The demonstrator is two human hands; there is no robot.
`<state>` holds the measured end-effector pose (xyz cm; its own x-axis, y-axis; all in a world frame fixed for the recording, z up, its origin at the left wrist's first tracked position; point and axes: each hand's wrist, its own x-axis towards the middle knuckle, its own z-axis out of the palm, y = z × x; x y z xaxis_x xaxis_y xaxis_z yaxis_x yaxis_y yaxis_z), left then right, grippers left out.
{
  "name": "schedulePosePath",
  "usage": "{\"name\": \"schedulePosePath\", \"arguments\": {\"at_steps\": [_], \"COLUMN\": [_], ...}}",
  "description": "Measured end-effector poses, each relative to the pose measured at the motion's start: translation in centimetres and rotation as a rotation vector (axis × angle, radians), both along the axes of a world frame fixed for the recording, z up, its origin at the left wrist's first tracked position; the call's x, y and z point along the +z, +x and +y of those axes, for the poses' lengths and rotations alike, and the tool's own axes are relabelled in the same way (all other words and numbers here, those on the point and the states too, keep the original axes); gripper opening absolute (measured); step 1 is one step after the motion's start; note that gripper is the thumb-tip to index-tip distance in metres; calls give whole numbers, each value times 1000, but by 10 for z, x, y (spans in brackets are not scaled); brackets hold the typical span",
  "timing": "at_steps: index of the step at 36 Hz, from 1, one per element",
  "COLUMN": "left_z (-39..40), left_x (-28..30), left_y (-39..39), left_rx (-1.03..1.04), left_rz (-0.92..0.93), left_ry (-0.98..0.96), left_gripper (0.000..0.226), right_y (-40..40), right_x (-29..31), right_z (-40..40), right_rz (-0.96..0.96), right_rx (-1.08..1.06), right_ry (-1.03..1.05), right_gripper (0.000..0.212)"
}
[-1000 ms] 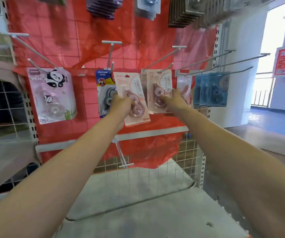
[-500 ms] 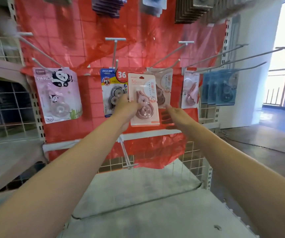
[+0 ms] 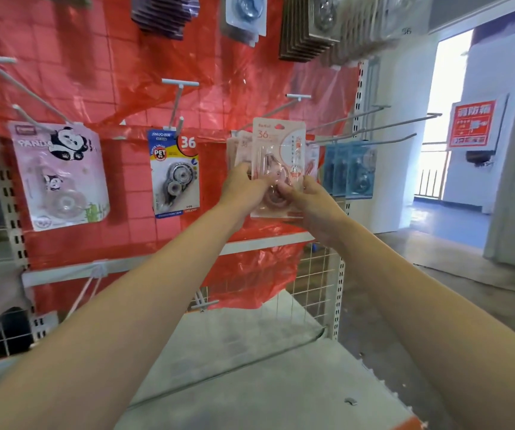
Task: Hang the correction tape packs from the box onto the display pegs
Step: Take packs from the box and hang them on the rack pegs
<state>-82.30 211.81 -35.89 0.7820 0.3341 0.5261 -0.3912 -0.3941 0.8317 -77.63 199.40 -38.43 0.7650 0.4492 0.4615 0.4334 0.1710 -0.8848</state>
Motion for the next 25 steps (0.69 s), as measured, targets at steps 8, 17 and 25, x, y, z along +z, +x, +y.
{"name": "schedulePosePath", "arguments": {"at_steps": [8, 17, 25], "left_z": [-4, 1, 27], "left_x": [6, -7, -62], "left_y": [-1, 3, 2], "left_rx": [27, 94, 156], "left_rz": [35, 65, 317], "left_ry": [55, 174, 565], "left_gripper": [28, 18, 23], "right_y": [-2, 13, 45], "right_x": [9, 8, 7], "right_z": [0, 3, 41], "right_rz": [-1, 49, -67], "right_rx": [-85, -88, -366], "right_ry": [-13, 1, -241], "right_gripper": [28, 23, 54]}}
